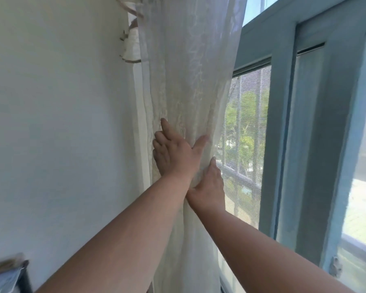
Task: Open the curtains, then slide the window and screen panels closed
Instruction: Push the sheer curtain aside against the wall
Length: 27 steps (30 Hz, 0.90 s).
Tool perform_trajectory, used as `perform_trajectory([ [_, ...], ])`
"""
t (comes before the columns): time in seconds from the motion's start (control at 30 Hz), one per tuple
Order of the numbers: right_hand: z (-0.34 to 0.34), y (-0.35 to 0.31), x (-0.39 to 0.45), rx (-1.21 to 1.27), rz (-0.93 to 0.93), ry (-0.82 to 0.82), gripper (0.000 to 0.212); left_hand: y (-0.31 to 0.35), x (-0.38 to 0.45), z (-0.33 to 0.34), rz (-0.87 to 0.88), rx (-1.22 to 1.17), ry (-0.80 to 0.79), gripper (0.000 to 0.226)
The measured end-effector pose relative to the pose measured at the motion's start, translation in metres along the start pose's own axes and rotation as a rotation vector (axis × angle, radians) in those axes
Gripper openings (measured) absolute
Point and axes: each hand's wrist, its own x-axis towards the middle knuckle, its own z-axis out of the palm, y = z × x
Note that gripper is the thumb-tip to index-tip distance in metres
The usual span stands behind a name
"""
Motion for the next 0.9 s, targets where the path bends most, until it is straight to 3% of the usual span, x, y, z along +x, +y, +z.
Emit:
perform_trajectory([
  [0.2,0.064,0.012,0.064,-0.003,0.021,0.026,0.154,-0.037,0.064,0.047,0.06,-0.026,-0.001,0.128],
  [0.6,0.199,0.026,0.211,-0.046,0.104,0.068,0.155,-0.159,0.208,0.17,0.009,-0.045,-0.105,0.132],
  [0.9,0.256,0.052,0.246,-0.129,0.129,0.055,0.161,-0.195,0.261,0.213,0.08,-0.045,-0.055,0.13],
])
